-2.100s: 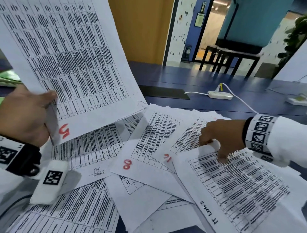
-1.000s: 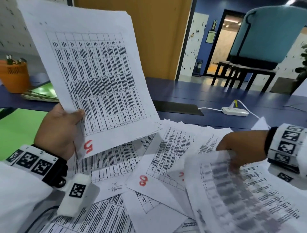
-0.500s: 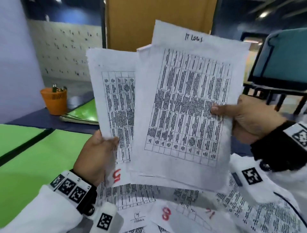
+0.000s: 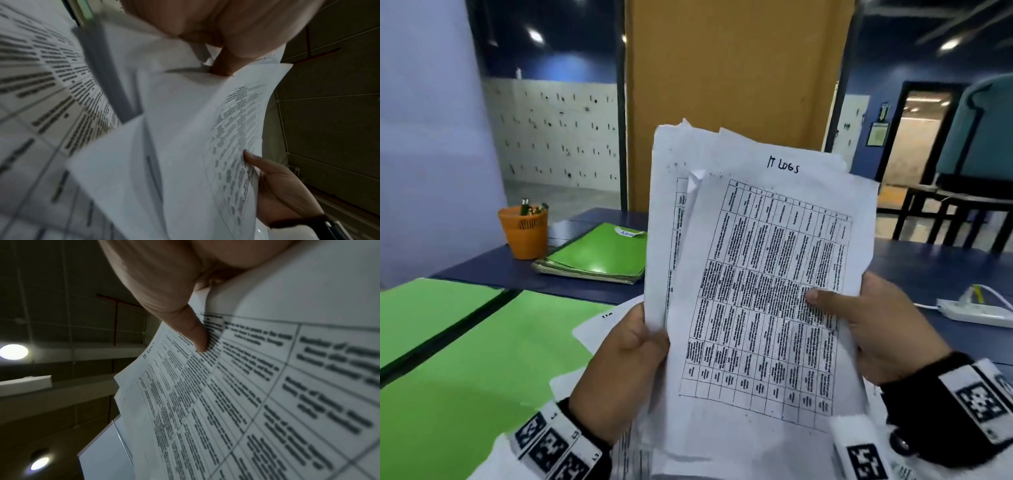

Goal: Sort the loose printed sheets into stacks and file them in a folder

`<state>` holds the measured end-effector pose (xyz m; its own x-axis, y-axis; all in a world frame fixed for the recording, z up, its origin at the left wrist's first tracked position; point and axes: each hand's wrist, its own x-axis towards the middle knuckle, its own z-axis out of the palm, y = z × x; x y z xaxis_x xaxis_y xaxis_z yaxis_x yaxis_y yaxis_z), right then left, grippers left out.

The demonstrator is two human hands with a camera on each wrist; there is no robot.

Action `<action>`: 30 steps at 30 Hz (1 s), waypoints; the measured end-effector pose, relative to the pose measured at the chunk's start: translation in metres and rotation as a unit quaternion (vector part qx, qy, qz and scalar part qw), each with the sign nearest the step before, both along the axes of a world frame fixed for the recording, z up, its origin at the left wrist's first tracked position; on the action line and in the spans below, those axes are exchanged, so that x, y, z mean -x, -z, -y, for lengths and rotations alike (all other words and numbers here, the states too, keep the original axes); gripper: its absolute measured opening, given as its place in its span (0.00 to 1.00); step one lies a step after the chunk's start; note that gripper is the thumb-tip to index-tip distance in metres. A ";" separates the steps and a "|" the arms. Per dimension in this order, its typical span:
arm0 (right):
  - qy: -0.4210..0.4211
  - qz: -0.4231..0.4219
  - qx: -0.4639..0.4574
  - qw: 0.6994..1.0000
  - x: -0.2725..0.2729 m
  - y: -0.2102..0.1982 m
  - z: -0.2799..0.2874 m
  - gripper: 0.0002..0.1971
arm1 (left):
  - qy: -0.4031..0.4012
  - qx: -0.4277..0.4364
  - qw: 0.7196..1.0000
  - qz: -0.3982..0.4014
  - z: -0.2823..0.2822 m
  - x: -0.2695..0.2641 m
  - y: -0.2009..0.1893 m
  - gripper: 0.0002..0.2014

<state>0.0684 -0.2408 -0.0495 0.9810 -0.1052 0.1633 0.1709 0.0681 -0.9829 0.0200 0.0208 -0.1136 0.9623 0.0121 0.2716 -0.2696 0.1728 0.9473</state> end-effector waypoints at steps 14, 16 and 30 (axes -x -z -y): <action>0.077 0.158 0.160 0.971 0.041 -0.022 -0.026 0.25 | -0.116 -0.115 0.984 0.067 -0.004 0.004 -0.008 0.17; 0.051 0.147 0.187 0.970 0.041 -0.018 -0.028 0.25 | -0.112 -0.101 0.986 0.067 -0.009 0.003 -0.010 0.19; 0.037 0.138 0.124 0.982 0.042 -0.019 -0.031 0.18 | -0.109 -0.033 0.988 0.101 -0.001 0.010 -0.039 0.27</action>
<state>0.0263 -0.2098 -0.0300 0.8870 -0.0973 0.4514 0.4286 -0.1904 -0.8832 0.0098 0.0223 -0.0745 0.8647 0.1888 0.4654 -0.4786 0.0289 0.8775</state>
